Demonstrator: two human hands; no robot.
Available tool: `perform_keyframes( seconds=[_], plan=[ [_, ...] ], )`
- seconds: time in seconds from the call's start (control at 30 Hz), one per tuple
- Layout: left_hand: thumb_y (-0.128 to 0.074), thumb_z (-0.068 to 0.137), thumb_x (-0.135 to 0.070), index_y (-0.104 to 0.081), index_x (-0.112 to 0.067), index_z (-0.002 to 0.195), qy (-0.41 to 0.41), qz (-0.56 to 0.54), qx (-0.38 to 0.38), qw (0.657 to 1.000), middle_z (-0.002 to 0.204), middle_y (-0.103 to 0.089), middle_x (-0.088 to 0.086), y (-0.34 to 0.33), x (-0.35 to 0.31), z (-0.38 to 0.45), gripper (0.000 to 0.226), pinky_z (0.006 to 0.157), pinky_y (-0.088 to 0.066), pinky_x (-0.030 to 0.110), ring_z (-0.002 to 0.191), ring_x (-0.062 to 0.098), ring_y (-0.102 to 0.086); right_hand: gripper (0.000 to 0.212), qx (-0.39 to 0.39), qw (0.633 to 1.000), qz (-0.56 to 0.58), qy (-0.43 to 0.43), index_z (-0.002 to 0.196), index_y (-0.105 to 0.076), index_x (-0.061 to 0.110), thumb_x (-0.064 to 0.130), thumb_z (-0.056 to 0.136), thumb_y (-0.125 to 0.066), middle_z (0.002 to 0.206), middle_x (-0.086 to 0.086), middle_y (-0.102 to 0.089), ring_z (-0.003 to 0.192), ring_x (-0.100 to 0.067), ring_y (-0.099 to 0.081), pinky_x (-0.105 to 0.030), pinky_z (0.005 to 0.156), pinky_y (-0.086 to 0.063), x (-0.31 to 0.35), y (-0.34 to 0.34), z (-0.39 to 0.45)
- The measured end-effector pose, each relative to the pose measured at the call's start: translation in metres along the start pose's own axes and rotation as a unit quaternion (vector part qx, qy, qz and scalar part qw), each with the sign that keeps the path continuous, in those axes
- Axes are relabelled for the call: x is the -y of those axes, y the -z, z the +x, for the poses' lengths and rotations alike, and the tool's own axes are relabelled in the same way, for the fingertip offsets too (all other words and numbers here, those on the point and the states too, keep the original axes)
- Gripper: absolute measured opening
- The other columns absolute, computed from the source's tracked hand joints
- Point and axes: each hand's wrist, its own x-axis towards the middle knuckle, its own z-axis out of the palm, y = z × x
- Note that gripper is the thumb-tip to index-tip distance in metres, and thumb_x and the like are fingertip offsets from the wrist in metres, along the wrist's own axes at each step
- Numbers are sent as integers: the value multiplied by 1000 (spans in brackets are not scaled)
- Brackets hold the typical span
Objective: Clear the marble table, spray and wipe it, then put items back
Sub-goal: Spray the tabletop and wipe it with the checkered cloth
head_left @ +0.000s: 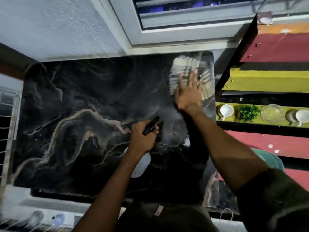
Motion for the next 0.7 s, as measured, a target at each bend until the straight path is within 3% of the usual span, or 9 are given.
perform_keyframes(
  seconds=[0.17, 0.3, 0.4, 0.5, 0.6, 0.7],
  plan=[
    [-58, 75, -21, -69, -6, 75, -6, 13, 15, 1000, 67, -67, 18, 2, 10, 6, 19, 54, -57, 54, 62, 37, -65, 59, 14, 985, 15, 173, 161, -26, 34, 49, 104, -26, 171, -15, -4, 159, -31, 0, -54, 127, -8, 31, -70, -133],
    [-59, 75, -21, -69, -11, 73, -7, -9, 5, 1000, 68, -67, 16, 7, 20, 14, 15, 55, -58, 54, 65, 35, -66, 60, 39, 983, 9, 180, 162, -14, 42, 54, 104, -27, 173, -3, -6, 159, -25, -10, -50, 128, -3, -13, -86, -189],
    [-59, 75, -17, -70, -23, 75, 20, -39, 14, 999, 69, -71, 3, 15, 24, 18, 12, 57, -60, 54, 66, 24, -70, 64, 18, 990, -19, 139, 161, -8, 45, 62, 102, -22, 173, -2, 0, 159, -25, -10, -49, 127, -2, -51, -60, -142],
    [-60, 77, -11, -69, -25, 77, 37, -67, 3, 997, 69, -71, -5, 25, 31, 21, 17, 64, -63, 51, 69, 19, -70, 69, -50, 998, -2, 22, 162, -12, 39, 64, 99, -20, 172, -11, -4, 159, -30, -5, -56, 127, -3, -64, -19, -52],
    [-61, 79, -6, -69, -23, 76, 56, -80, -19, 995, 70, -72, -4, 34, 38, 23, 19, 65, -62, 47, 71, 17, -71, 73, -57, 996, 25, -65, 163, -5, 37, 67, 97, -17, 171, -18, 6, 159, -33, 8, -59, 126, -4, -21, 10, 27],
    [-64, 78, -5, -71, -19, 73, 64, -78, -45, 994, 72, -73, 1, 42, 45, 24, 17, 63, -63, 48, 69, 18, -71, 73, -33, 999, 11, -23, 164, -9, 34, 63, 98, -23, 170, -20, 9, 158, -34, 11, -57, 127, 0, 60, 5, 44]
  ],
)
